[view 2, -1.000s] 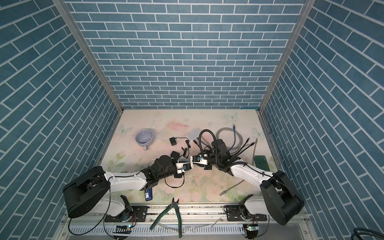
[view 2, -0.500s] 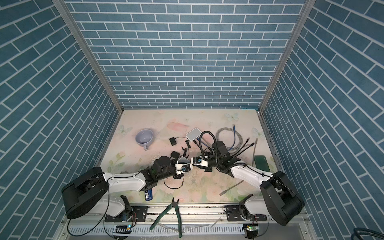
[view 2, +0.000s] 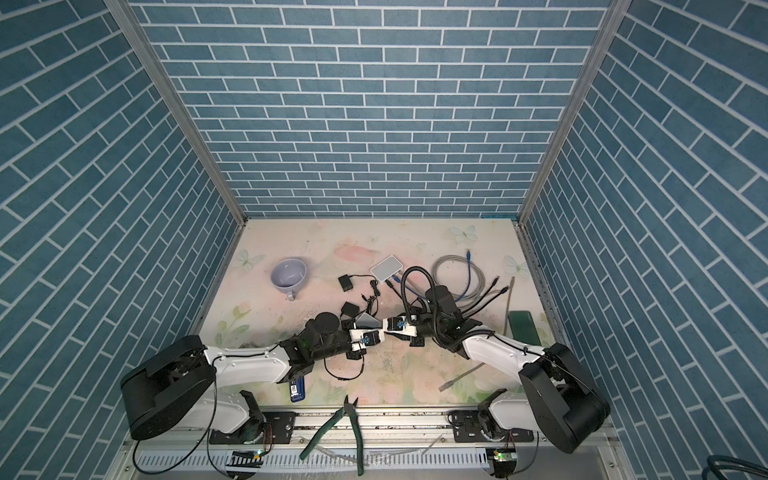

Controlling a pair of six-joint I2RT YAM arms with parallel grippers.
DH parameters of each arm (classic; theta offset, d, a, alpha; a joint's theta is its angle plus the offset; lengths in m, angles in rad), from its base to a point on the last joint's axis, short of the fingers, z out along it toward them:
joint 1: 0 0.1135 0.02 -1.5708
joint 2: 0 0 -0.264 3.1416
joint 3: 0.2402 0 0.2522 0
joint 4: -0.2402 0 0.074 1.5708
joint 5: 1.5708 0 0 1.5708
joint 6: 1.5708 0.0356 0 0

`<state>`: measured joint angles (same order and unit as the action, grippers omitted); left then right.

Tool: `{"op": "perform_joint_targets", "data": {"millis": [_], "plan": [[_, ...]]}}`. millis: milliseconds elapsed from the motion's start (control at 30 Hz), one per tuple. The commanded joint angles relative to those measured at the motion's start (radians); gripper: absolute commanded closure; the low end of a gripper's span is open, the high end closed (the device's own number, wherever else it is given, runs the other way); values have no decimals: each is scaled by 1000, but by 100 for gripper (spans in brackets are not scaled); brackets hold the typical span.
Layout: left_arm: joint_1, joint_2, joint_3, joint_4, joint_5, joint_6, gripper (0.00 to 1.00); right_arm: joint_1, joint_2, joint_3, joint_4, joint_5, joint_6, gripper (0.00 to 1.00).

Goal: Insert the plug into the switch port

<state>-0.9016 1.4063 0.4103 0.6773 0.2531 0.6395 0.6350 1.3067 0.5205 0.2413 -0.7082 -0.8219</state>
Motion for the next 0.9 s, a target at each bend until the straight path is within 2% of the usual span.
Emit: {"op": "perform_joint_targets", "data": {"millis": [0, 333, 567, 633, 733, 800, 867], "plan": [[3, -21, -11, 39, 29, -8, 88, 6, 23, -13, 39, -38, 19, 73], [3, -20, -19, 62, 31, -6, 88, 6, 39, -2, 39, -55, 16, 78], [3, -12, -26, 94, 34, -8, 86, 6, 43, 7, 37, -74, 15, 89], [3, -6, -31, 108, 24, -20, 80, 6, 45, 7, 41, -78, 12, 92], [3, 3, -46, 165, -38, -72, 59, 7, 51, 9, 41, -57, 26, 94], [3, 2, -63, 203, -79, -116, 42, 6, 57, 7, 39, -39, 30, 95], [5, -16, -71, 208, -116, -180, 33, 7, 64, 6, 32, -13, 38, 95]]}}
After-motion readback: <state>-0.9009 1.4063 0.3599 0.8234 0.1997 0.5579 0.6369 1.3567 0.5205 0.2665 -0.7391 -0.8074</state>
